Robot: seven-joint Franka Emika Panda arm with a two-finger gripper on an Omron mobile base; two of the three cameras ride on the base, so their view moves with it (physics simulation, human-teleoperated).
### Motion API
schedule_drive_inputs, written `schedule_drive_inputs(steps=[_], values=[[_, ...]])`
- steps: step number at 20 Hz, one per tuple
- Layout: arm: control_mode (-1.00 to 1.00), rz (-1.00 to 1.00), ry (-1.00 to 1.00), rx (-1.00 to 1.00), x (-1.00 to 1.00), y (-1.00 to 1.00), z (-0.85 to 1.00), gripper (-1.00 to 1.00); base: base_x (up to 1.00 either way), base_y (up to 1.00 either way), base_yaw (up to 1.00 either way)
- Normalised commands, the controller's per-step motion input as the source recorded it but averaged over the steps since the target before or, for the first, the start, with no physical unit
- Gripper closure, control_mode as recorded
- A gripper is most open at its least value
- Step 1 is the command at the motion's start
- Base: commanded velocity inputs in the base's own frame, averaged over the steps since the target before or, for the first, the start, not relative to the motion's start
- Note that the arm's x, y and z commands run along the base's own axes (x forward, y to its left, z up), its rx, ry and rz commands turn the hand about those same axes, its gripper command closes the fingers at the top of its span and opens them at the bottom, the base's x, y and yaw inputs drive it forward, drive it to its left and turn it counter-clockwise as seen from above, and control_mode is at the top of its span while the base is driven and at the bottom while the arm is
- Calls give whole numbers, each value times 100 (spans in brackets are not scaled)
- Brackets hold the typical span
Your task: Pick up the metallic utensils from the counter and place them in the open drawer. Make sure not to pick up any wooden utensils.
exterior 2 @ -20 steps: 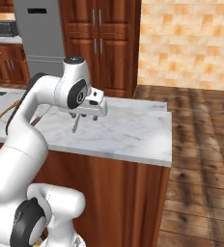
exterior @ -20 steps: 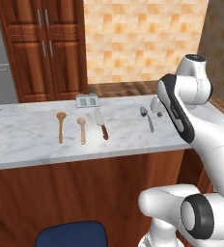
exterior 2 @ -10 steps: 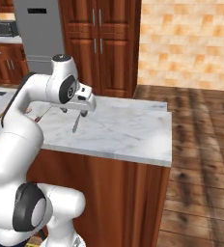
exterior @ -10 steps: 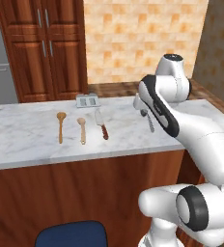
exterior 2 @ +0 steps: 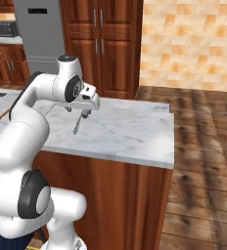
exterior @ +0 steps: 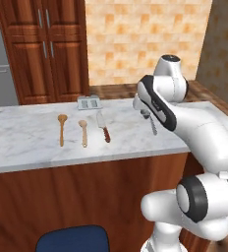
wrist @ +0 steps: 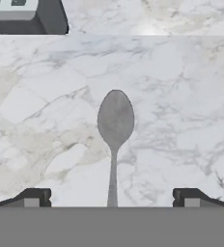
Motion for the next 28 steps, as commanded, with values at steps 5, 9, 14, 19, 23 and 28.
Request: schedule_drive_inputs(steps=[5,9,14,19,23,28], values=[[-100,0,0,0,7,0,-50,-100,0,0,0],[-100,0,-2,0,31,0,-42,-100,0,0,0],[-100,0,-1,0,33,0,-27,-100,0,0,0],[-100,0,0,0,17,0,-32,-100,0,0,0],[-100,0,0,0,2,0,-15,100,0,0,0],[-100,0,-1,0,0,0,1,100,0,0,0]])
